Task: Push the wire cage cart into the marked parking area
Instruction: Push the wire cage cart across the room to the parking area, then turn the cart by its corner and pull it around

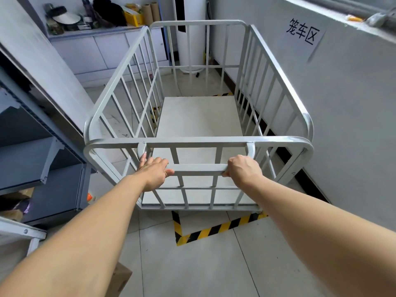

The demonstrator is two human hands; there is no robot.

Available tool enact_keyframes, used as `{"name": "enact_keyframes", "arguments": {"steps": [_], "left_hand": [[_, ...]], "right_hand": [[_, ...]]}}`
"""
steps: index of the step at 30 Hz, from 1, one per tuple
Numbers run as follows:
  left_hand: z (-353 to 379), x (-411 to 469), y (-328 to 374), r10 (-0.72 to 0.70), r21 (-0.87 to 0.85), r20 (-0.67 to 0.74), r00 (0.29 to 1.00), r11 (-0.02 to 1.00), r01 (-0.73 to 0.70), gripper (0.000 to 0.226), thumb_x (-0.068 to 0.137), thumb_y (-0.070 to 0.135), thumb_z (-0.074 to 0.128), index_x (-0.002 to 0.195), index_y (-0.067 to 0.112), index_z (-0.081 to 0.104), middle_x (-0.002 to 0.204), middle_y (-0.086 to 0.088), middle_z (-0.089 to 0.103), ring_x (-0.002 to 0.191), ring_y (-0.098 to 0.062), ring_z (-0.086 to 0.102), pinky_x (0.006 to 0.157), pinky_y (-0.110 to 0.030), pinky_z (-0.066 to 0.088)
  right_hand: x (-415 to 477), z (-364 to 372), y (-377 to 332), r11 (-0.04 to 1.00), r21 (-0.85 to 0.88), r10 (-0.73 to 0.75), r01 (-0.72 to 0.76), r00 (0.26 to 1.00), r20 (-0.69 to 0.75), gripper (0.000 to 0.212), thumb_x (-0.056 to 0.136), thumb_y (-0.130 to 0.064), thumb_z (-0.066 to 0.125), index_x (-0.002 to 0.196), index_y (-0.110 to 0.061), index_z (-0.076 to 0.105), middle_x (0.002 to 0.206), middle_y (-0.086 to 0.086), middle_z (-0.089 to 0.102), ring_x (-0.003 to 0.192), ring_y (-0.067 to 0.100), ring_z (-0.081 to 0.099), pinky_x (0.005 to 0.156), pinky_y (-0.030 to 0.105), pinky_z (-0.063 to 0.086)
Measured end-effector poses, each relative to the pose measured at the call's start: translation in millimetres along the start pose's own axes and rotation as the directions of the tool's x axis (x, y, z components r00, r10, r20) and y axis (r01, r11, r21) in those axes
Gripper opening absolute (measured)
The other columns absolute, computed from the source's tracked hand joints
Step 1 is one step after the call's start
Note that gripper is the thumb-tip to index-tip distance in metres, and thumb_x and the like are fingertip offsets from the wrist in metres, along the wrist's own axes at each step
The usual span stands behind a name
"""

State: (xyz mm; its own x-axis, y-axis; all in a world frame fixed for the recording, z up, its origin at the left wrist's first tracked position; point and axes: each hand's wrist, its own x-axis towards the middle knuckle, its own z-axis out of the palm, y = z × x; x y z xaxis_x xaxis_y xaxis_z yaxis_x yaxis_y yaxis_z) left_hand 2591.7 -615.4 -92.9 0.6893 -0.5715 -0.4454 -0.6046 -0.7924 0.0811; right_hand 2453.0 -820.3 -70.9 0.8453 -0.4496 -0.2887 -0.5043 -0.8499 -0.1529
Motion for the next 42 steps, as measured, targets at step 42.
{"name": "enact_keyframes", "arguments": {"steps": [42], "left_hand": [[-68.3, 165.3, 368.5, -0.001, -0.072, 0.011, 1.0, 0.997, 0.001, 0.027, 0.093, 0.03, 0.056, 0.114, 0.013, 0.055, 0.115, -0.01, 0.06, 0.11, -0.033, 0.054, 0.088, -0.037, 0.042]], "right_hand": [[156.7, -105.2, 325.8, 0.931, -0.128, -0.309, 0.343, 0.924, 0.225, 0.056, 0.084, -0.03, 0.067, 0.134, -0.012, 0.051, 0.139, 0.008, 0.048, 0.138, 0.025, 0.033, 0.114, 0.037, 0.033]]}}
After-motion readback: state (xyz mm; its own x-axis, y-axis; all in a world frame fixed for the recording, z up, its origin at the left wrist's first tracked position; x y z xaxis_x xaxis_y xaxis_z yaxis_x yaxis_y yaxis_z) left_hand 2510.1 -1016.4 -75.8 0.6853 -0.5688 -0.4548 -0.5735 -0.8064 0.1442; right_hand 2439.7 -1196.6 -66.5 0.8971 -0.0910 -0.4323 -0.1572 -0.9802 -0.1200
